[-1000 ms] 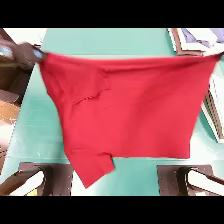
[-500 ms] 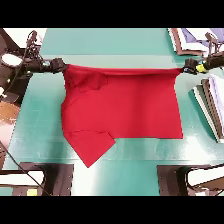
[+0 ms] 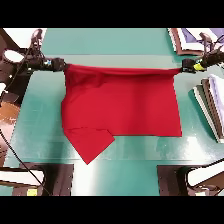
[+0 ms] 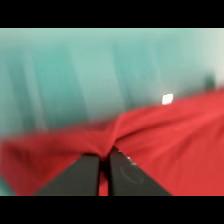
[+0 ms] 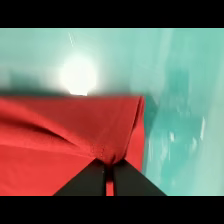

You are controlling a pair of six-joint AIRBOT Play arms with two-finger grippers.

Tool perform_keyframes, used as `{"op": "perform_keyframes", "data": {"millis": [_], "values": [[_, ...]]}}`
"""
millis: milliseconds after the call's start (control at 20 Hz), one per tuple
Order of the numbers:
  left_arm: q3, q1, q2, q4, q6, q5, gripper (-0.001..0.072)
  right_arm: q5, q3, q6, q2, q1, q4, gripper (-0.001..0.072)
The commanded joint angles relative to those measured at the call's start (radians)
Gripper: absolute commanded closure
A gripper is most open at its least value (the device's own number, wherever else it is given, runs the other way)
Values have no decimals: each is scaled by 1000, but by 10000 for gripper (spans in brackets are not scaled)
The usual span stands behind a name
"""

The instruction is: Fold the shirts.

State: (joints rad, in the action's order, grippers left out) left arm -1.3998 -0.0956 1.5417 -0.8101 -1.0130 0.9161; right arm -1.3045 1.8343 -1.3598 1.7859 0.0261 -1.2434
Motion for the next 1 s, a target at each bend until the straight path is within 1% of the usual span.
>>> {"op": "perform_keyframes", "data": {"millis": [0,100,300,400,450,500,550,600,800,850,950], "values": [[44,0,2,-146,-38,165,682,-117,-39,-1,3,-18,-65,695],[98,0,2,-159,-37,156,681,-115,-117,-1,-8,-35,-67,695],[163,0,2,-186,-35,106,680,-26,-275,-17,-68,-45,-57,694],[164,0,2,-185,-36,112,679,-27,-315,-20,-88,-45,-58,693],[164,0,2,-186,-53,119,678,-35,-329,-20,-94,-45,-58,691],[164,-1,2,-186,-93,126,534,-48,-335,-20,-97,-45,-57,661],[163,0,2,-188,-134,128,197,-65,-332,-20,-97,-45,-57,454],[162,-1,1,-195,-165,140,119,-83,-332,-20,-99,-45,-55,314],[153,-1,-48,-347,-243,275,119,-216,-342,-13,-166,-13,-58,314],[177,-1,-85,-366,-256,288,119,-225,-371,-8,-203,4,-58,314],[276,0,-181,-358,-282,298,119,-222,-465,-3,-298,42,-28,314]]}}
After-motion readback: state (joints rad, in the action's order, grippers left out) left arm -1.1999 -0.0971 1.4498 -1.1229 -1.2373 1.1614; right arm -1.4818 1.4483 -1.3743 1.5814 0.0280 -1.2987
